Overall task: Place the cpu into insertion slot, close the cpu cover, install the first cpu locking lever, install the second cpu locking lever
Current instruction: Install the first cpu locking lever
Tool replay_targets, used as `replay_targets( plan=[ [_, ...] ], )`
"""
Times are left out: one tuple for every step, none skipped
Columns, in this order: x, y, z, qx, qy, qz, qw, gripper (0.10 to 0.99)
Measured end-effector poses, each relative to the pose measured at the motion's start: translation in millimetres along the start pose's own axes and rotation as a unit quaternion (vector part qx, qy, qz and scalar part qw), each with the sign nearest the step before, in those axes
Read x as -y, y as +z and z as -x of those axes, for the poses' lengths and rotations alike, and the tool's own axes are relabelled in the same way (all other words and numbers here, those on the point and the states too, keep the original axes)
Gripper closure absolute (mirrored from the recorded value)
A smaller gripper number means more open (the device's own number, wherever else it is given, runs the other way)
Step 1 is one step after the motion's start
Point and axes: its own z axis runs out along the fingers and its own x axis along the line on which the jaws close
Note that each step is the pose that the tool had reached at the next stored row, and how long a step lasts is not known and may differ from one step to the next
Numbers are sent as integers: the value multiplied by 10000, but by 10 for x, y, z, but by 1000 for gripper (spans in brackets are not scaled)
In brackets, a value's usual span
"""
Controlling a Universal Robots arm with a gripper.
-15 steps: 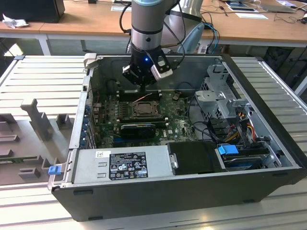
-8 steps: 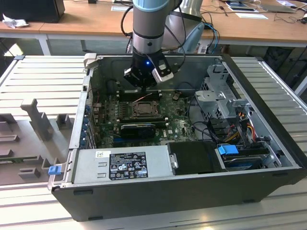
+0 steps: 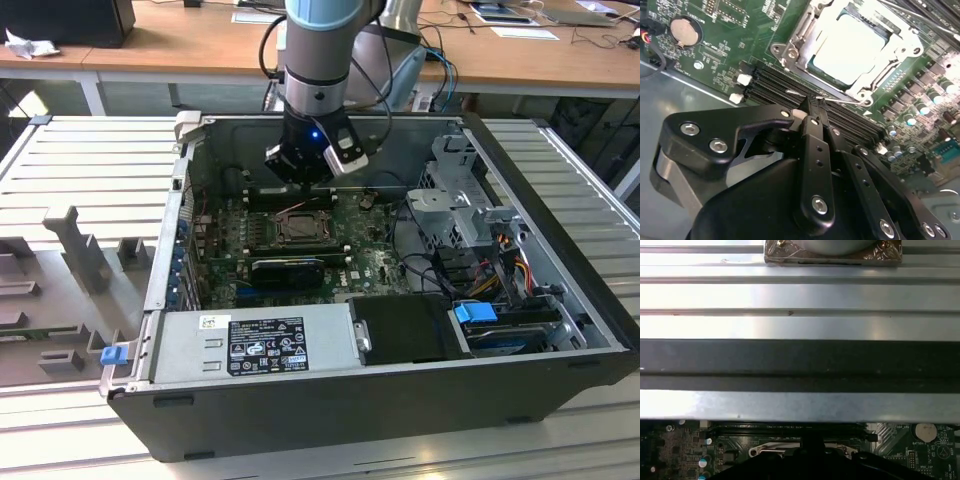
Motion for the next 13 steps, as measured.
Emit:
replay_targets(
  plan=[
    [-1, 8, 21, 0, -2, 0, 10000, 980],
    [0, 14, 29, 0, -2, 1, 10000, 980],
    [1, 25, 37, 0, -3, 0, 10000, 980],
    [1, 33, 41, 0, -5, 1, 10000, 980],
    [0, 38, 45, -1, -7, 0, 10000, 980],
    [-1, 44, 49, -2, -12, 0, 10000, 980],
    [-2, 49, 51, -2, -16, 0, 10000, 980],
    [-2, 56, 54, -2, -21, 0, 10000, 980],
    [-2, 62, 56, -3, -24, 0, 10000, 980],
    [-1, 71, 60, -4, -31, 0, 10000, 980],
    [-1, 77, 62, -4, -33, 0, 10000, 980],
    [0, 83, 64, -5, -34, 0, 10000, 980],
    [1, 90, 69, -5, -36, 0, 10000, 980]
  ],
)
